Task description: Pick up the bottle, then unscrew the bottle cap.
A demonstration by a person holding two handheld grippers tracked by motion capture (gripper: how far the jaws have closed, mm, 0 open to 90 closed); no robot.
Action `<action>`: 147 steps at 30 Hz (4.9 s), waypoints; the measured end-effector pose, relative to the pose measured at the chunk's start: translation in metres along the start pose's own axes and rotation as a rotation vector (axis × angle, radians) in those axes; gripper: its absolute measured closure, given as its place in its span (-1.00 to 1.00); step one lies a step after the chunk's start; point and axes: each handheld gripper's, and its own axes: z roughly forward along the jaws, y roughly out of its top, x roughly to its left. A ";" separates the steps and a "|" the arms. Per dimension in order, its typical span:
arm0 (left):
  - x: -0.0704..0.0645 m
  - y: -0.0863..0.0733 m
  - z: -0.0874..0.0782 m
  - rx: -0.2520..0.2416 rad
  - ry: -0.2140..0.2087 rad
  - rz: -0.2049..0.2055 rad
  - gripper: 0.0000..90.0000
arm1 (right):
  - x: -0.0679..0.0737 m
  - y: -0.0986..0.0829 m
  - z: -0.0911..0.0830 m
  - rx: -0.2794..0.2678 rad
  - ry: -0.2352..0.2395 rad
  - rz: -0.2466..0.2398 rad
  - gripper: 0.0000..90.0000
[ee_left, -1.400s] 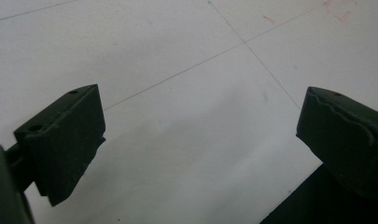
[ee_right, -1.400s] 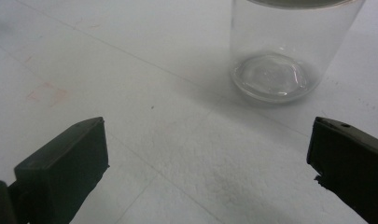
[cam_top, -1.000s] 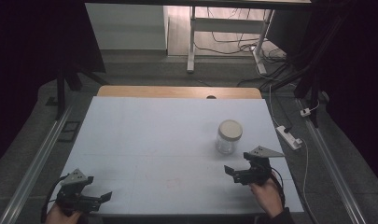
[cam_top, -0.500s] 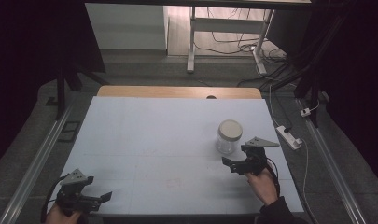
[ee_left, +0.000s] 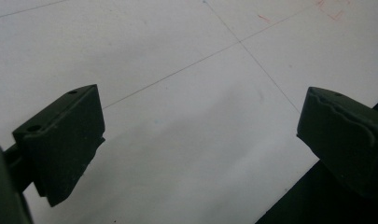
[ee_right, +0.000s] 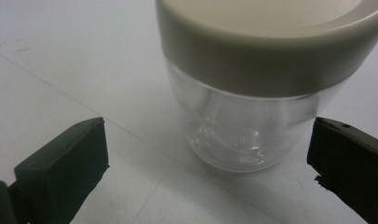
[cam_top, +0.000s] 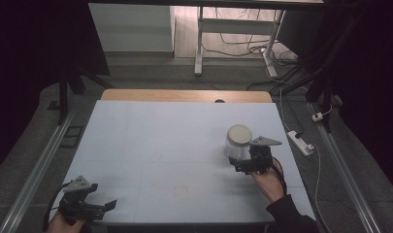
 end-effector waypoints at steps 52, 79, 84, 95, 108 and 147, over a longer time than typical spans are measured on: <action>-0.002 0.000 0.001 0.011 0.000 0.017 -0.96 | -0.020 0.017 0.032 -0.041 -0.012 -0.066 -0.86; -0.002 0.000 0.001 0.007 -0.004 0.024 -0.96 | 0.029 0.028 0.012 -0.082 0.175 -0.190 -0.86; -0.002 0.000 0.001 0.007 -0.005 0.024 -0.96 | 0.038 0.029 0.012 -0.075 0.199 -0.205 -0.86; -0.002 0.000 0.001 0.008 -0.007 0.026 -0.96 | 0.064 0.030 0.015 -0.047 0.254 -0.241 -0.86; -0.002 0.000 0.001 0.010 -0.006 0.030 -0.96 | 0.097 0.030 0.018 -0.019 0.321 -0.293 -0.86; -0.002 0.001 -0.001 -0.012 -0.040 0.020 -1.00 | 0.134 0.021 0.026 0.016 0.376 -0.367 -0.86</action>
